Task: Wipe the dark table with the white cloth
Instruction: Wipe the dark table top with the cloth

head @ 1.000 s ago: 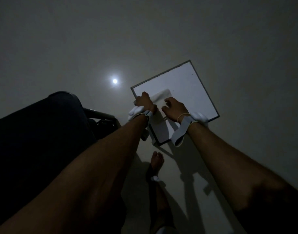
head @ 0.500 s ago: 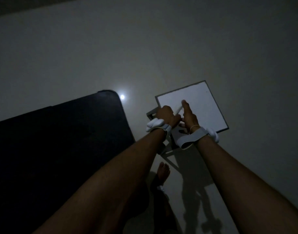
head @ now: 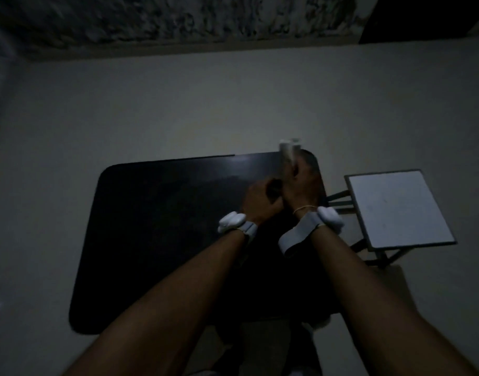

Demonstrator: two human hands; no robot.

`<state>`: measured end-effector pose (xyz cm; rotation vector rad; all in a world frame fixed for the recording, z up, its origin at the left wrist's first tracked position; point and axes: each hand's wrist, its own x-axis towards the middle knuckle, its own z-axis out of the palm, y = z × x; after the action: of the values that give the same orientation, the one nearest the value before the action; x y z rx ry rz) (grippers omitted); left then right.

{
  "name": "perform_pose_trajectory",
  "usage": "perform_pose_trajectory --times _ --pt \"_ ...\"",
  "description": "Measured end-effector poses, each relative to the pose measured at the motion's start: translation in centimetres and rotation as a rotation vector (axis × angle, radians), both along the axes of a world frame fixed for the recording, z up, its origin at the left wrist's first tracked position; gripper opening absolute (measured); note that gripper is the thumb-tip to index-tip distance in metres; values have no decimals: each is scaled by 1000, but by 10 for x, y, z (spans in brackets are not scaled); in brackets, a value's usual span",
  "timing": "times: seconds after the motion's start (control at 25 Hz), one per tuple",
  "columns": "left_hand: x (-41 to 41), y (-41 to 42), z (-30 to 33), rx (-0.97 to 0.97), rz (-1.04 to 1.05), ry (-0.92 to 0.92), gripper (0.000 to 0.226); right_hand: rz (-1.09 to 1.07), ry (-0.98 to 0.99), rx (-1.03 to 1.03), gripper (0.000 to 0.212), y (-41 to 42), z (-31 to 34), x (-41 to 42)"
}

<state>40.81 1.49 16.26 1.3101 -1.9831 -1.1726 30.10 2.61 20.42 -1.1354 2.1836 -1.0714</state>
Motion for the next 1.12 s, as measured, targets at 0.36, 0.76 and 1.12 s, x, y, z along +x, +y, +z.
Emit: perform_pose_trajectory --times 0.36,0.76,1.12 --pt "222 -13 -80 -185 360 -492 56 493 161 292 72 14 -97 110" --pt "254 -45 -130 -343 268 -644 45 357 593 349 73 -34 -168 150" --pt "254 -44 -142 -373 345 -612 60 398 563 251 62 -90 -176 153"
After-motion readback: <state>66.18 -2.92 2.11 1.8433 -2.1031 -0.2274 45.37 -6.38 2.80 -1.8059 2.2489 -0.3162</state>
